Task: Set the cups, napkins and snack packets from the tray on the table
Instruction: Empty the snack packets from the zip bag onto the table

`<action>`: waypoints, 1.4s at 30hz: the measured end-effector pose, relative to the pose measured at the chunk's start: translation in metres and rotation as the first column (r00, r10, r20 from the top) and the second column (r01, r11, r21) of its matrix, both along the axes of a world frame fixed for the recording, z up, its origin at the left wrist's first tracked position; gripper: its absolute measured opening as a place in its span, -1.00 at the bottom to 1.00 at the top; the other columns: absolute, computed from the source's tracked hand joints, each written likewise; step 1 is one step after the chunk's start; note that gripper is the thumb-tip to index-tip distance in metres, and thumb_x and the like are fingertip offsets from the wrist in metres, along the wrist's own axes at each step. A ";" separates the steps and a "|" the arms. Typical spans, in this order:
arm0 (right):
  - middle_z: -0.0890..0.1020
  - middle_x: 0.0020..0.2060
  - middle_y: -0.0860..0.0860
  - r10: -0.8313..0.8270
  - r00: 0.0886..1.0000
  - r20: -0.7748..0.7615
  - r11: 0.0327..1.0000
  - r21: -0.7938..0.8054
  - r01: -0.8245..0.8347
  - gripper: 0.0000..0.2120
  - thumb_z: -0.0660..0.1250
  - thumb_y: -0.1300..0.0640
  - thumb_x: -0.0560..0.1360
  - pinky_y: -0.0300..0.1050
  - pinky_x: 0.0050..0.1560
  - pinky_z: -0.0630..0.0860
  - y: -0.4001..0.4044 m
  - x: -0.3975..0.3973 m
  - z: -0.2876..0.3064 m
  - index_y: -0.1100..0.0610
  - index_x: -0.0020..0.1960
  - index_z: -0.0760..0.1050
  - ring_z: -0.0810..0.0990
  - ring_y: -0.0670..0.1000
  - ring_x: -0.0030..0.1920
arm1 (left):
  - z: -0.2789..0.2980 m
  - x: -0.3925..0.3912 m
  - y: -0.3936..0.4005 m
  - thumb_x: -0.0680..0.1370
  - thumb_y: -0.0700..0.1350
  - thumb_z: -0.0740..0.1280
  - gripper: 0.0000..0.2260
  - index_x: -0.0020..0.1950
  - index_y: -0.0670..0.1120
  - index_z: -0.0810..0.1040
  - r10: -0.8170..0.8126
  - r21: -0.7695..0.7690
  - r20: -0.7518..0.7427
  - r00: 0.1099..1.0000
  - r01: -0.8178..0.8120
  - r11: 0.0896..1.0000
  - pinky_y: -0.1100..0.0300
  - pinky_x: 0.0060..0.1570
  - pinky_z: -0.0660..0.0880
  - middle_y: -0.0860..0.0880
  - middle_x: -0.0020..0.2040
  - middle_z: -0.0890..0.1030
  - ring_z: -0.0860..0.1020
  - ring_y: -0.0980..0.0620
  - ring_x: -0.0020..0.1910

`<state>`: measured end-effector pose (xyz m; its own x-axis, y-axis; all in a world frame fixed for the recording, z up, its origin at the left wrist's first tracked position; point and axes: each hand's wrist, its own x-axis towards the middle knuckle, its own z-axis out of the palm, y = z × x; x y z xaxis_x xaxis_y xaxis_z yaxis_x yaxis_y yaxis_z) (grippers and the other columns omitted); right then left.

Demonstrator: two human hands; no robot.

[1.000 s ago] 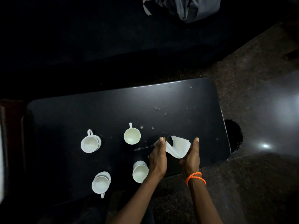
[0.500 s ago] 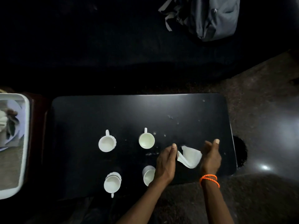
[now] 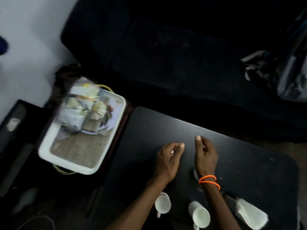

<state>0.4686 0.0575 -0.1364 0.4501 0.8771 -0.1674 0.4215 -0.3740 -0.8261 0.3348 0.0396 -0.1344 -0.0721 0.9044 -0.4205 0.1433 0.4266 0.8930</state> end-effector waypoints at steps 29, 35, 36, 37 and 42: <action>0.73 -0.03 0.12 -0.170 0.773 -0.611 0.862 -0.473 -0.184 -0.70 0.45 -0.06 0.54 0.23 0.14 0.66 0.145 -0.414 -0.050 0.12 0.16 0.67 0.70 0.14 -0.02 | -0.034 -0.418 0.108 0.37 0.09 0.57 -0.63 0.05 -0.06 0.59 0.491 0.032 -0.458 0.741 -0.539 0.842 0.07 -0.04 0.59 -0.03 -0.07 0.65 0.65 -0.06 -0.05; 0.68 0.24 0.18 -0.186 0.333 -0.924 0.825 -0.331 -0.457 -0.22 0.32 -0.46 0.45 0.25 0.35 0.52 0.146 -0.406 -0.039 0.13 0.38 0.58 0.67 0.21 0.25 | -0.018 -0.397 0.107 0.40 0.20 0.48 -0.69 -0.17 0.01 0.50 0.580 0.170 -0.288 0.762 -0.556 0.814 0.13 -0.30 0.49 0.11 -0.40 0.53 0.51 0.13 -0.40; 0.61 0.33 0.23 -0.177 0.241 -0.954 0.816 -0.279 -0.506 -0.19 0.27 -0.45 0.48 0.28 0.44 0.42 0.145 -0.404 -0.039 0.17 0.43 0.52 0.58 0.26 0.36 | -0.016 -0.398 0.111 0.42 0.21 0.47 -0.70 -0.14 0.01 0.52 0.610 0.128 -0.200 0.767 -0.597 0.792 0.11 -0.30 0.51 0.09 -0.38 0.55 0.55 0.08 -0.37; 0.54 0.40 0.26 -0.168 0.160 -0.973 0.811 -0.229 -0.539 -0.17 0.23 -0.45 0.51 0.31 0.50 0.33 0.144 -0.401 -0.040 0.20 0.47 0.47 0.49 0.30 0.43 | -0.015 -0.398 0.115 0.44 0.21 0.46 -0.71 -0.09 0.02 0.54 0.635 0.063 -0.116 0.764 -0.633 0.772 0.11 -0.35 0.54 0.06 -0.35 0.58 0.58 0.02 -0.34; 0.63 0.25 0.24 -0.202 0.003 -0.979 0.856 -0.178 -0.485 -0.26 0.19 -0.37 0.58 0.23 0.38 0.50 0.138 -0.385 -0.037 0.25 0.39 0.54 0.61 0.23 0.26 | -0.021 -0.386 0.118 0.45 0.31 0.46 -0.50 0.25 0.03 0.59 0.388 -0.146 -0.302 0.871 -0.444 0.884 0.13 -0.05 0.58 0.03 0.03 0.68 0.65 0.06 -0.03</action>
<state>0.0837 0.1957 -0.1739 -0.5708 0.5803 -0.5809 -0.5397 -0.7983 -0.2672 -0.0516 0.1573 -0.1554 -0.5530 0.6616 -0.5064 0.1233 0.6661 0.7356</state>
